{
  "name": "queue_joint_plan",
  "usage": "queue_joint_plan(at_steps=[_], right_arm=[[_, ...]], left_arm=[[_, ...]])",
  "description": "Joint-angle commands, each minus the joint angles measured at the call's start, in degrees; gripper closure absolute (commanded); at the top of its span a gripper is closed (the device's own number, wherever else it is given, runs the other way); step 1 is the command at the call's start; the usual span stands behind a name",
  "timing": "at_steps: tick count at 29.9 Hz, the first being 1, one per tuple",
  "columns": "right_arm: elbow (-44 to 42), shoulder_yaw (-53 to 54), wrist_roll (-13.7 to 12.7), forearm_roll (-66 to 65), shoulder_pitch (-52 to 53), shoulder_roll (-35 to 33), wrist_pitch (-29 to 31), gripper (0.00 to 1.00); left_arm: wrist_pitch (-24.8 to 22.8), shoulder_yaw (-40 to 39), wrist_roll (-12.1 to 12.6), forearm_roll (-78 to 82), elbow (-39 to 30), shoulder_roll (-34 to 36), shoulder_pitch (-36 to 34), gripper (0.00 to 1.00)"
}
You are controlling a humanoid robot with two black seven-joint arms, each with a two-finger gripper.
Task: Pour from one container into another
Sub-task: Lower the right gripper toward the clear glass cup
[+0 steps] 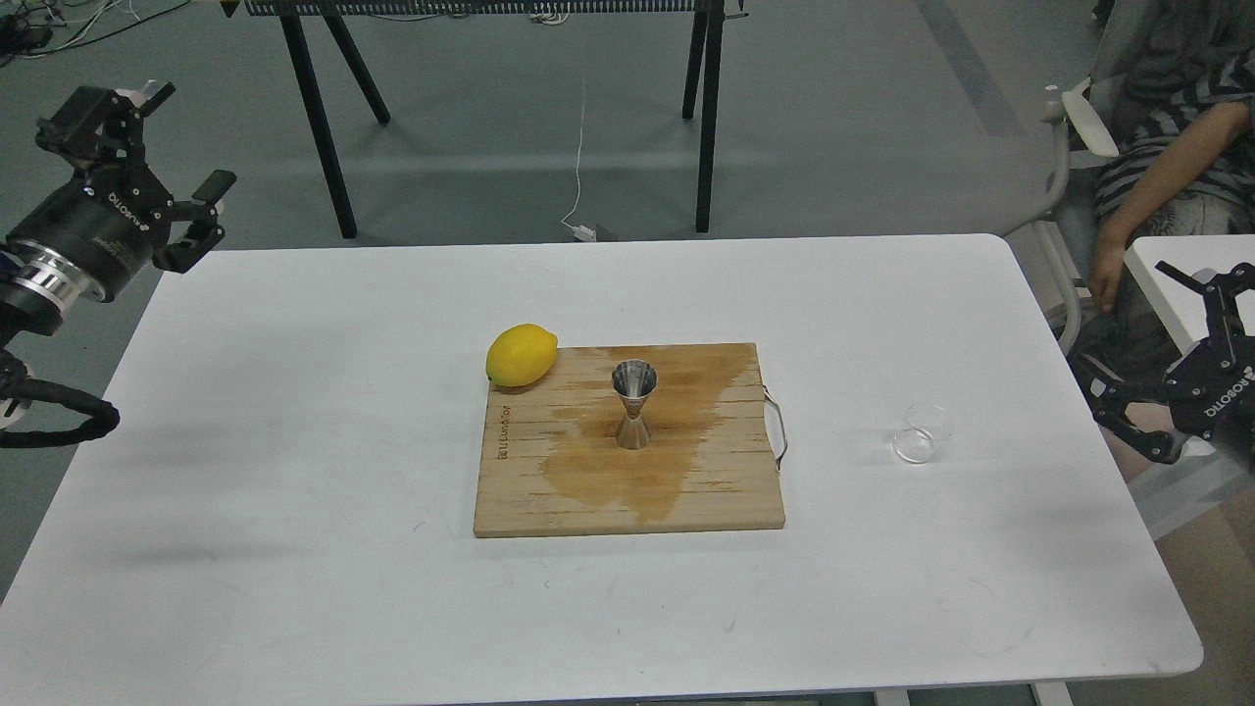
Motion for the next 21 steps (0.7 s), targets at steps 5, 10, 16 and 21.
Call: queue_joint_plan(at_steps=[5, 10, 16, 21], right_arm=[[-10.64, 0.79, 3.75, 3.55, -6.62, 13.33, 1.44, 0.02], [-14.08, 0.87, 4.55, 3.72, -8.64, 18.61, 1.44, 0.02], [-13.91, 0.88, 4.55, 7.14, -10.75, 21.16, 1.44, 0.01], [-13.29, 0.87, 4.55, 9.87, -12.24, 24.58, 1.44, 0.01]], left_arm=[[0.00, 0.17, 0.21, 0.00, -0.15, 0.79, -0.09, 0.00], [0.00, 0.17, 0.30, 0.00, -0.15, 1.06, -0.09, 0.00], [0.00, 0.26, 0.38, 0.00, -0.24, 1.06, -0.09, 0.00], [0.00, 0.26, 0.47, 0.00, -0.33, 1.06, -0.18, 0.00]])
